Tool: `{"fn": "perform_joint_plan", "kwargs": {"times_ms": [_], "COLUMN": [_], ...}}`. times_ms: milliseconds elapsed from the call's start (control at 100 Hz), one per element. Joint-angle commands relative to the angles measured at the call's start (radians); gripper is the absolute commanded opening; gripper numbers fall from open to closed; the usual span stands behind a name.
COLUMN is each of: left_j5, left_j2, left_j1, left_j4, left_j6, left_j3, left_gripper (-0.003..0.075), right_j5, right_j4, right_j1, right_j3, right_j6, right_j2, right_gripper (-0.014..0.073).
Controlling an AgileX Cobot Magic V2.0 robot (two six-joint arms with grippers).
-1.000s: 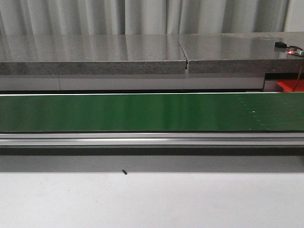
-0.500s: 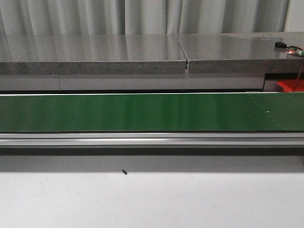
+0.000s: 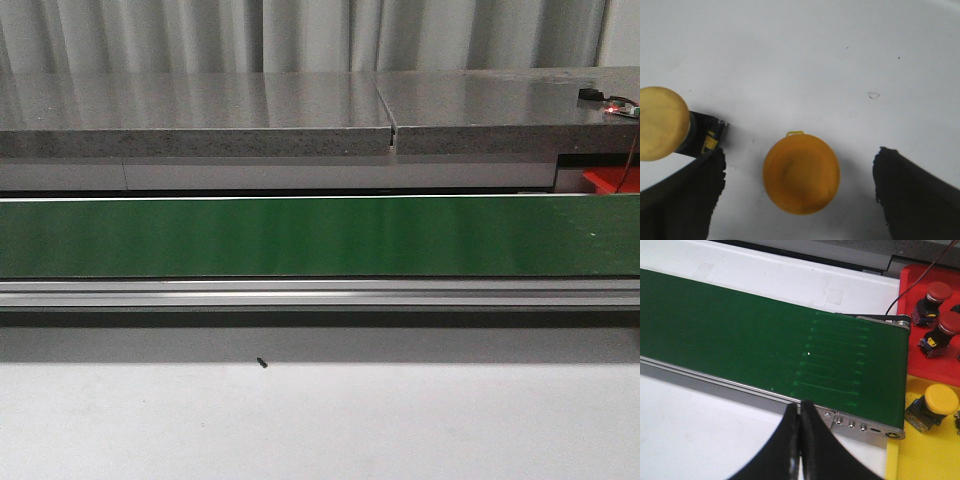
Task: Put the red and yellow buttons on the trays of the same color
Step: 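Grasp the yellow button with the left gripper and lift it over the belt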
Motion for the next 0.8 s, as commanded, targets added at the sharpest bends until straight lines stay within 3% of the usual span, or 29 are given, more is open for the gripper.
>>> {"fn": "perform_joint_plan", "kwargs": {"times_ms": [0,790], "left_j5": [-0.075,-0.103], "left_j2": [-0.046,-0.006], "left_j1": [0.002,-0.004], "left_j4": [-0.006,-0.015], "left_j6": [-0.008,-0.008], "left_j3": [-0.035,-0.035], "left_gripper": [0.0563,0.054], "right_j5": [-0.051,-0.051], "right_j4": [0.009,0.009], "right_j1": [0.002,0.002], "right_j3": [-0.026,-0.026], "right_j6": [-0.001,-0.001], "right_j2": [-0.003,-0.003], "right_gripper": [-0.0069,-0.0069]}}
